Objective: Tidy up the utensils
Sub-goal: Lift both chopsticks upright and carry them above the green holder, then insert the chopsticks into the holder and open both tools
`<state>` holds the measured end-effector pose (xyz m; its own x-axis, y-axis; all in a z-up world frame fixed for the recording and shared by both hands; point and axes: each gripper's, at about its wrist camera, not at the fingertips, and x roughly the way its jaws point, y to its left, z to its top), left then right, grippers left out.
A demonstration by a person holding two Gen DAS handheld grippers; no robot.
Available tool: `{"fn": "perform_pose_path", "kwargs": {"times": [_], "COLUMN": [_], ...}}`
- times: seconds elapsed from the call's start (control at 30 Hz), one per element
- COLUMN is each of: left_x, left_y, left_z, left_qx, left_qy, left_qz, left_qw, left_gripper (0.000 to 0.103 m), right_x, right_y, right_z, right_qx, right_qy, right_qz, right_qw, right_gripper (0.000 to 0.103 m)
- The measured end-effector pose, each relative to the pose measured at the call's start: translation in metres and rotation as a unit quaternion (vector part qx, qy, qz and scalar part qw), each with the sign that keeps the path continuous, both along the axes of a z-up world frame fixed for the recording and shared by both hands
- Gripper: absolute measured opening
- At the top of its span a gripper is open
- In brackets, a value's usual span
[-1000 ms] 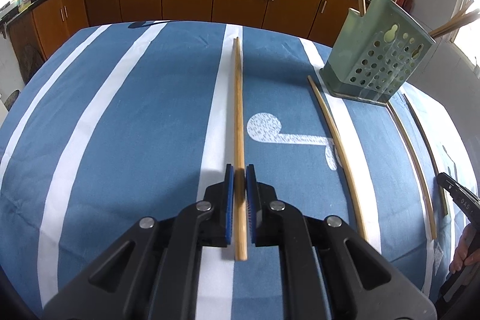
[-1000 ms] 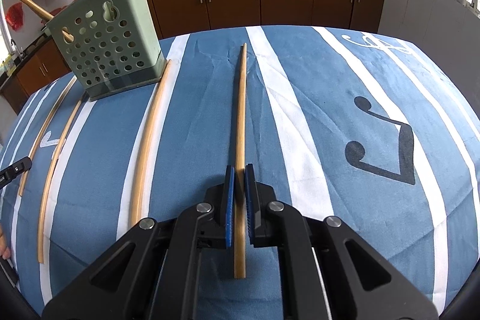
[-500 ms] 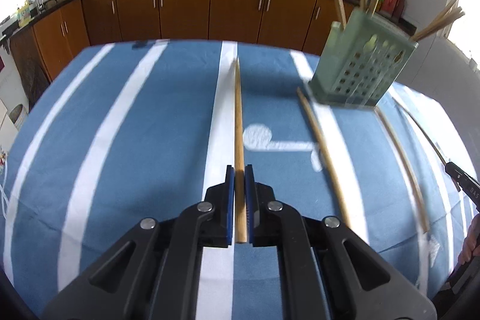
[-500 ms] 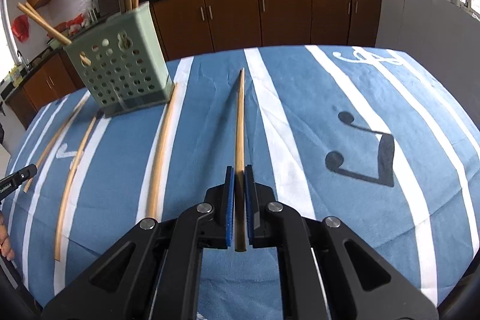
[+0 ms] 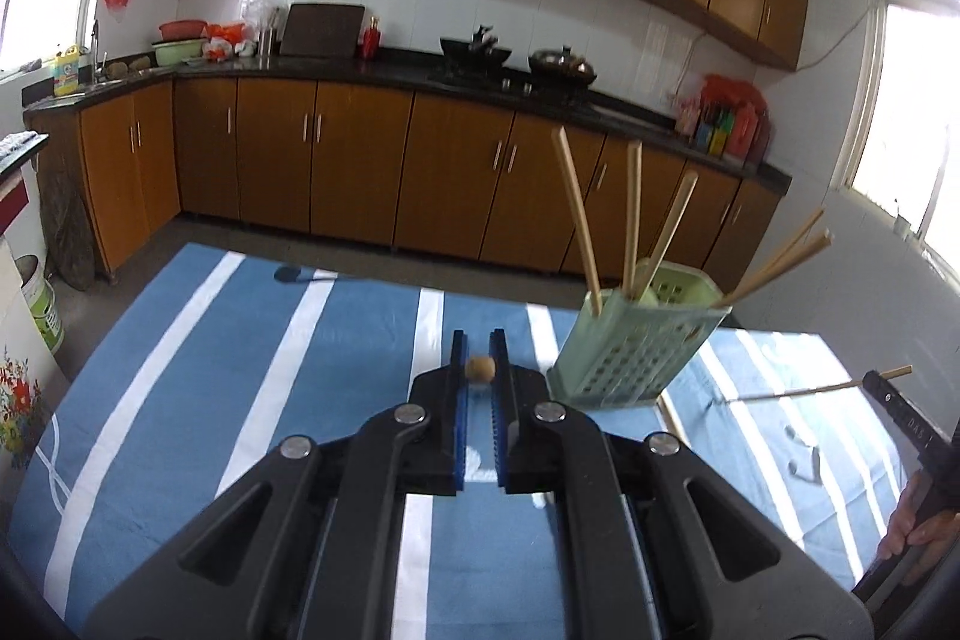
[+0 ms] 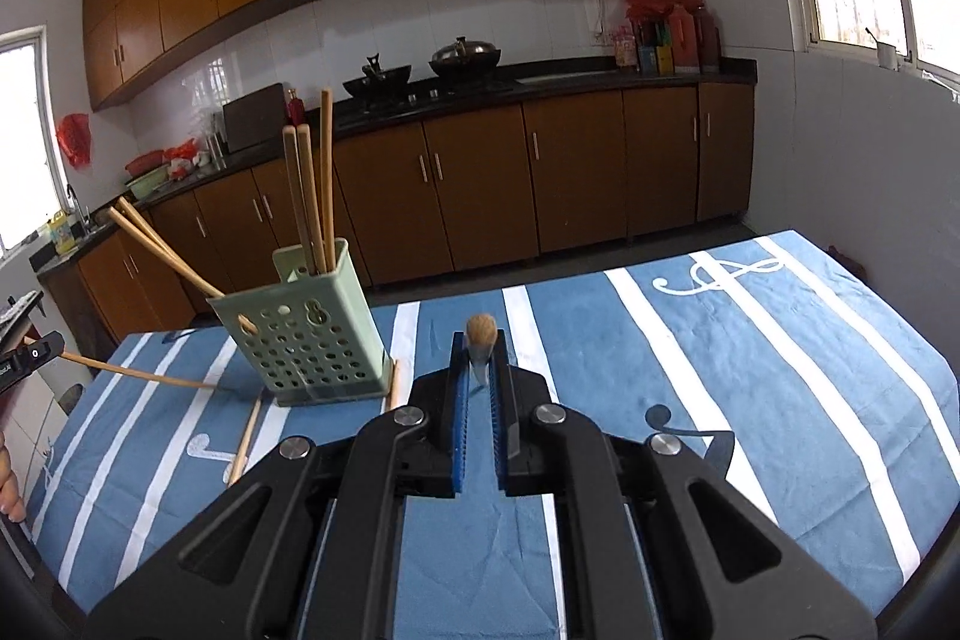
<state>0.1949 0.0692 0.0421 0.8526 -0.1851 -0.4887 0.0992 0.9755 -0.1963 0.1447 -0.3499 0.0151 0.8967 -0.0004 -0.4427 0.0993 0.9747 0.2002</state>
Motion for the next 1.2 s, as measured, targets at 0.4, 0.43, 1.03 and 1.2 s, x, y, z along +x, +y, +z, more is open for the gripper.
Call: {"fn": "perform_pose_path", "kwargs": {"times": [0.4, 0.43, 1.03, 1.2], "left_x": [0.001, -0.001, -0.006, 0.018], "left_y": [-0.016, -0.015, -0.084, -0.101], "left_z": [0.036, 0.039, 0.152, 0.142], "left_qx": [-0.001, -0.002, -0.029, -0.022], "left_qy": [-0.028, -0.031, -0.158, -0.159], "left_qz": [-0.020, -0.024, -0.060, -0.048], "left_qw": [0.9994, 0.9992, 0.9852, 0.9859], "left_gripper": [0.008, 0.008, 0.008, 0.008], "right_x": [0.003, 0.003, 0.011, 0.037], "right_y": [0.004, 0.005, 0.042, 0.049], "right_z": [0.028, 0.036, 0.134, 0.121], "right_qx": [-0.003, 0.001, 0.047, 0.020], "right_qy": [-0.031, -0.039, -0.183, -0.189], "right_qz": [0.018, 0.025, 0.092, 0.071], "right_qw": [0.999, 0.999, 0.978, 0.979], "right_gripper": [0.007, 0.007, 0.007, 0.007]}}
